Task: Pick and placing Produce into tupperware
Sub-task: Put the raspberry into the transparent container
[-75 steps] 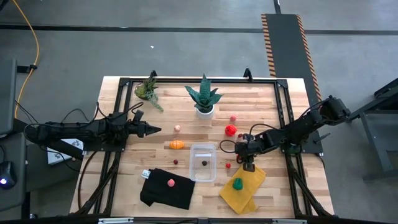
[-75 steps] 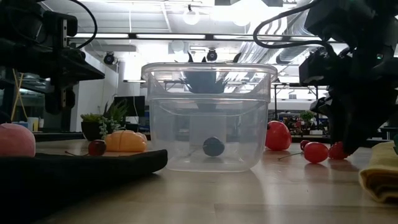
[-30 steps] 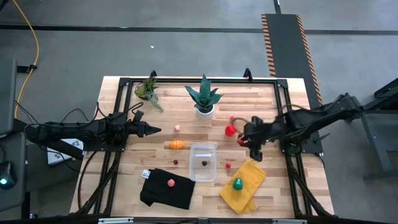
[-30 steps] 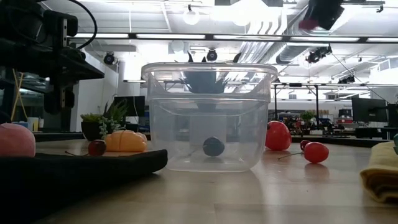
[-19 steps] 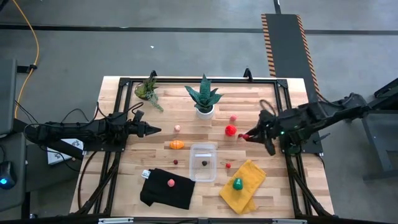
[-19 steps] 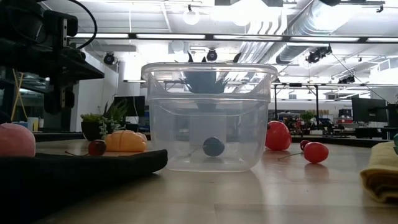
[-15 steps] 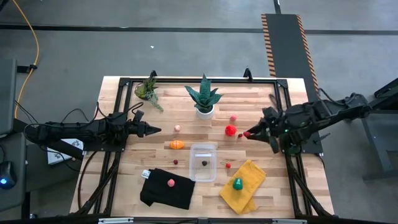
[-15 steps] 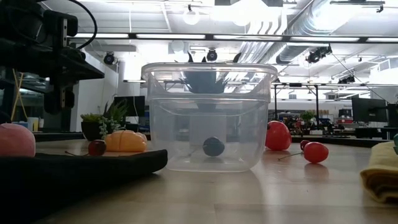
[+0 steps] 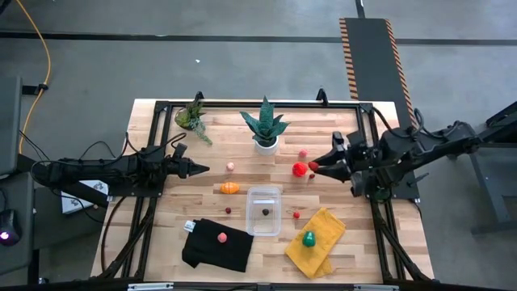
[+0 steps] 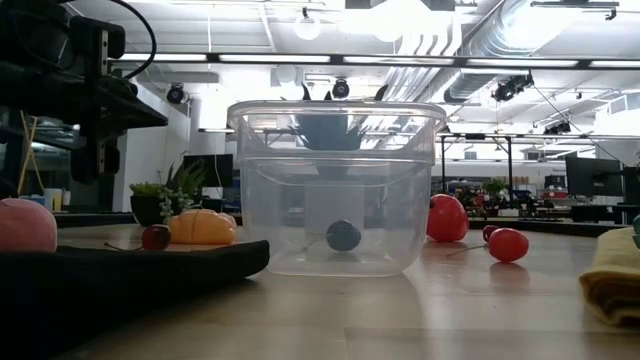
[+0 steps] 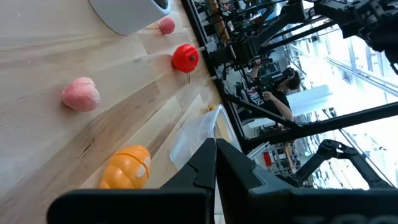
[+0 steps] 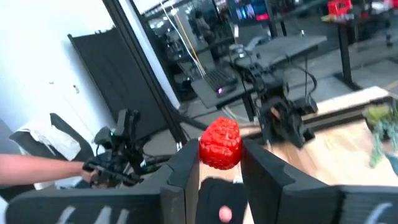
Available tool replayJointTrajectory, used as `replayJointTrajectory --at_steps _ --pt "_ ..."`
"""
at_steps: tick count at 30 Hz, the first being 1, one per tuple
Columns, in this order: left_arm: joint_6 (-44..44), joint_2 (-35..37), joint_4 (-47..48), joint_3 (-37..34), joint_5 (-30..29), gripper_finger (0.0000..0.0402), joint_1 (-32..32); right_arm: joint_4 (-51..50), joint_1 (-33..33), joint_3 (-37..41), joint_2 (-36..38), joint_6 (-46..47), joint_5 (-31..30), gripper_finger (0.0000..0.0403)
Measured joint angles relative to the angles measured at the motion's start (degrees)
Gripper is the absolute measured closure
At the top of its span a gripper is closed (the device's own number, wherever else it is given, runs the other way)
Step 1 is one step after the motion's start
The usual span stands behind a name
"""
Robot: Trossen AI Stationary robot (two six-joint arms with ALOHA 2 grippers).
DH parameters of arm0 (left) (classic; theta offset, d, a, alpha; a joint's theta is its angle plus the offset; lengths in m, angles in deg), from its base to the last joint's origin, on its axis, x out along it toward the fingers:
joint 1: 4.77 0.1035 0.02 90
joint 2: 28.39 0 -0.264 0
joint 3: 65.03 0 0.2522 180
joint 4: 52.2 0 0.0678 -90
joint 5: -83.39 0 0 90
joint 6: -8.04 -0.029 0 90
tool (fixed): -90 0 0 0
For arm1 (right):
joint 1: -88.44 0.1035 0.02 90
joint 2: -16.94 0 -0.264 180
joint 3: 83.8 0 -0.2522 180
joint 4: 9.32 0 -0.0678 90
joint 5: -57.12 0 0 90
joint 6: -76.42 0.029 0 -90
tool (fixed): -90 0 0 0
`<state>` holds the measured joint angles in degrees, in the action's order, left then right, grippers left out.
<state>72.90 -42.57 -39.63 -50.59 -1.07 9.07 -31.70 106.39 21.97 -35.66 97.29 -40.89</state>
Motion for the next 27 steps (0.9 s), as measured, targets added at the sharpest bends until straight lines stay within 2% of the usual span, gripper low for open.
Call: replayJointTrajectory --at_steps 7,12,16,18,24,27 --pt "0.0 0.0 0.0 0.0 0.0 0.0401 0.0 4.3 -2.7 0.0 -5.5 -1.8 0.2 0.0316" --pt "0.0 0.0 -0.1 0.0 0.6 0.0401 0.0 4.4 -4.5 0.0 -8.9 -0.3 3.3 0.0316" --pt "0.0 0.0 -0.3 0.0 1.6 0.0401 0.0 2.9 -4.8 -3.1 -12.4 -1.9 4.5 0.0316" --pt "0.0 0.0 -0.3 0.0 1.7 0.0401 0.0 0.2 -4.8 -6.1 -14.3 -3.9 4.6 0.0316" --pt "0.0 0.0 -0.3 0.0 1.7 0.0401 0.0 -17.5 -6.3 -16.8 -21.0 -6.1 4.6 0.0316" --pt "0.1 0.0 -0.3 0.0 1.7 0.0401 0.0 -22.3 -6.9 -21.2 -24.2 -7.2 4.6 0.0316"
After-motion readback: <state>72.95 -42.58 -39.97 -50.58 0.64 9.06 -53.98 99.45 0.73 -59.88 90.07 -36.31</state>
